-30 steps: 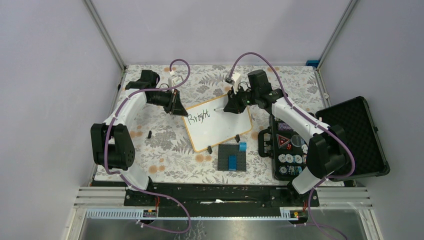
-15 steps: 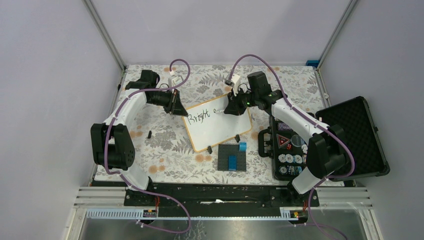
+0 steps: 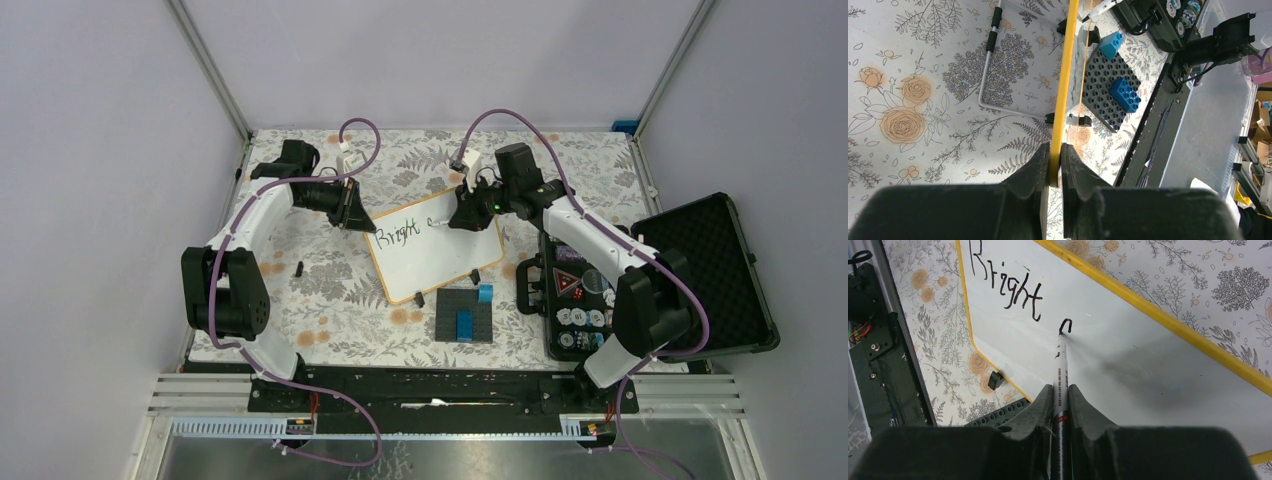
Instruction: Write a sentence on the whiteboard
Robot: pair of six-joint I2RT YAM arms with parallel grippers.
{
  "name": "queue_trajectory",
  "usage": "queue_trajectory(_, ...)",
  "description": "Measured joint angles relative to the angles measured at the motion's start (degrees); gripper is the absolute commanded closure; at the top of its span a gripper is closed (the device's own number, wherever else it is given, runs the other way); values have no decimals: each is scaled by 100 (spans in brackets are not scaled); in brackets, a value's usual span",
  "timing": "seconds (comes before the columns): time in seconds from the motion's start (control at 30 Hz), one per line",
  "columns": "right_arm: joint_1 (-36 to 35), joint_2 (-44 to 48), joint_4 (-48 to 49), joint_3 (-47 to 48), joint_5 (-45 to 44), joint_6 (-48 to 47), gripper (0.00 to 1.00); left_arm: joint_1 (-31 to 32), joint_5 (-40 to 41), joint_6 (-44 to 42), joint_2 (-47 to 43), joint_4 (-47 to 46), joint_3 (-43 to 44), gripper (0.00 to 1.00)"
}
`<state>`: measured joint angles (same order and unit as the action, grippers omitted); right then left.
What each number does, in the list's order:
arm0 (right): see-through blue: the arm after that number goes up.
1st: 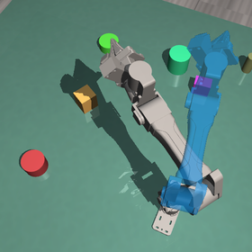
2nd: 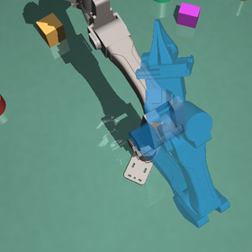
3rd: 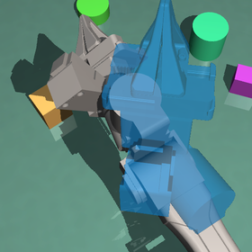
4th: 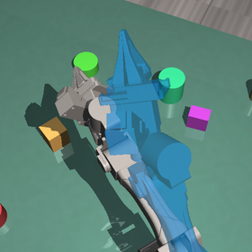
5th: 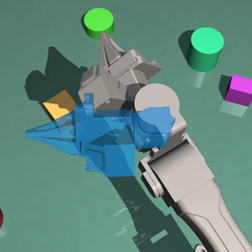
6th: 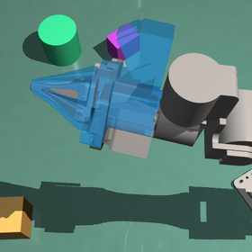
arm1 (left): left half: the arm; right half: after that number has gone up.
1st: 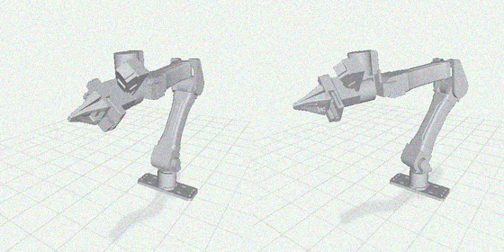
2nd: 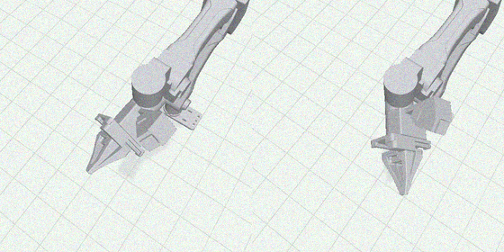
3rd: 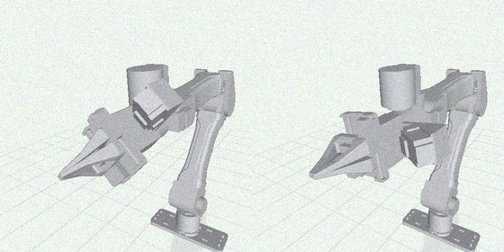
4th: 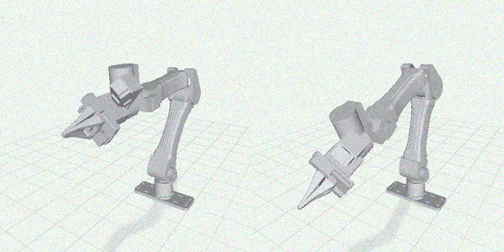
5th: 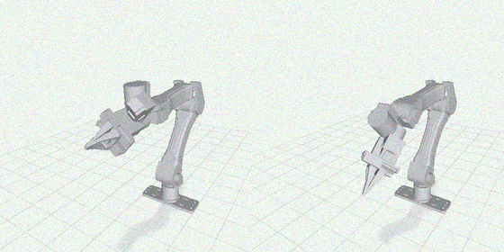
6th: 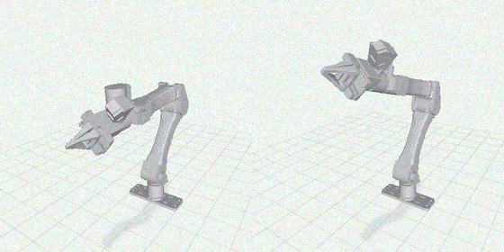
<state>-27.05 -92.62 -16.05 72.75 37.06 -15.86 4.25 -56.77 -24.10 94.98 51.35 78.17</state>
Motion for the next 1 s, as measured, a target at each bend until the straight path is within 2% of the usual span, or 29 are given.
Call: queue_trajectory(1.0, 116, -48, -133, 566, -212, 46, 100, 2, 0, -2, 0, 2, 0, 100)
